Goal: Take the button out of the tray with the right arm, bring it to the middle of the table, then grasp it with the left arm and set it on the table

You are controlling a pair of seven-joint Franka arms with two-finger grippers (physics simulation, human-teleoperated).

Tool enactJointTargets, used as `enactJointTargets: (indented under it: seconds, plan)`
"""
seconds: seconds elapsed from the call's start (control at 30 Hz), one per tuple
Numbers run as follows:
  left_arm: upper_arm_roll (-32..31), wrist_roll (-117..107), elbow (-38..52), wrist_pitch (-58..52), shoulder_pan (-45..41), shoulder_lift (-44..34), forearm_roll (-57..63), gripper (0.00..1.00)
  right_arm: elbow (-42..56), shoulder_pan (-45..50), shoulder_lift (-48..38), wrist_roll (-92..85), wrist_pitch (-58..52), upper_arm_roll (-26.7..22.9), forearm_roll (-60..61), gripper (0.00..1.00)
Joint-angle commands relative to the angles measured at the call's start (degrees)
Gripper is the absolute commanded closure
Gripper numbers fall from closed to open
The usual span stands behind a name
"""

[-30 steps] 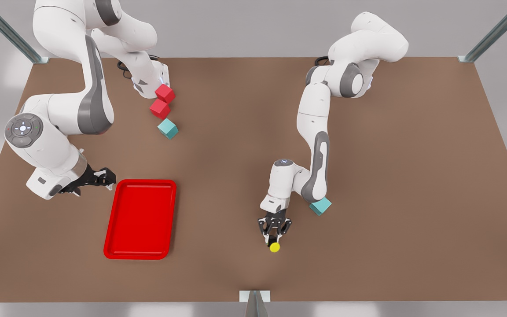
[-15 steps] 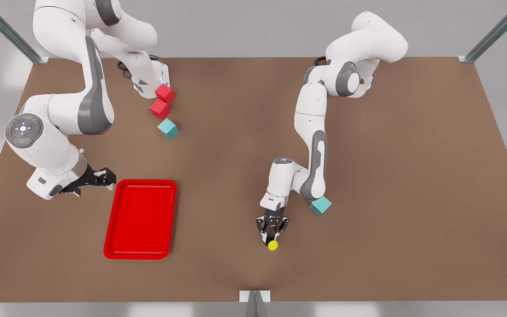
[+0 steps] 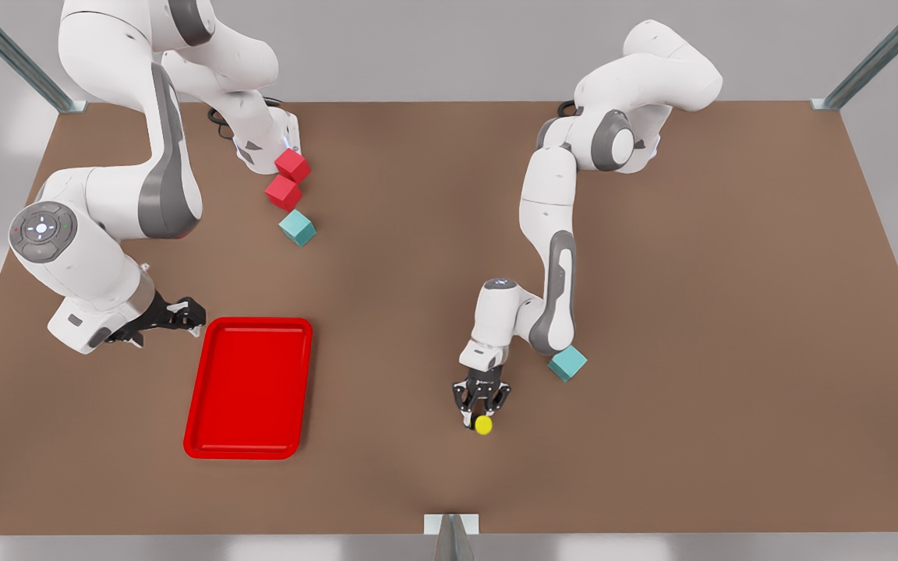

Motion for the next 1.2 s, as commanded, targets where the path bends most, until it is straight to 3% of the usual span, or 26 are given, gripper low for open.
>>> enactJointTargets:
  seconds: [0.0,0.1,0.43,0.47,0.5,1.17]
  plan:
    - [0.02,-1.22,0.03,0.05,-0.03,-0.07,-0.01,0.53,-0.05,-0.06,-0.03,-0.07,0.01,0.0,-0.03,0.0]
    - [0.11,-1.22,0.03,0.05,-0.03,-0.16,0.08,0.48,-0.14,-0.14,0.14,-0.16,0.09,-0.09,0.06,0.0]
    - [1.34,-1.22,-0.67,0.05,-1.61,-0.07,0.43,0.45,0.04,-0.58,0.05,-0.33,0.01,-0.18,0.06,0.0]
    - [1.34,-1.13,-0.67,0.13,-1.61,-0.07,0.43,0.15,-0.05,-0.32,0.05,-0.25,0.01,-0.18,0.06,0.0]
    - [1.25,-1.13,-0.67,0.13,-1.78,-0.07,0.35,0.0,0.04,-0.32,-0.03,-0.25,0.01,-0.18,0.06,0.0]
    - [1.07,-0.43,-3.22,1.37,-2.49,-3.41,-1.15,0.0,0.04,-0.76,0.05,-0.33,0.09,-0.18,0.06,0.0]
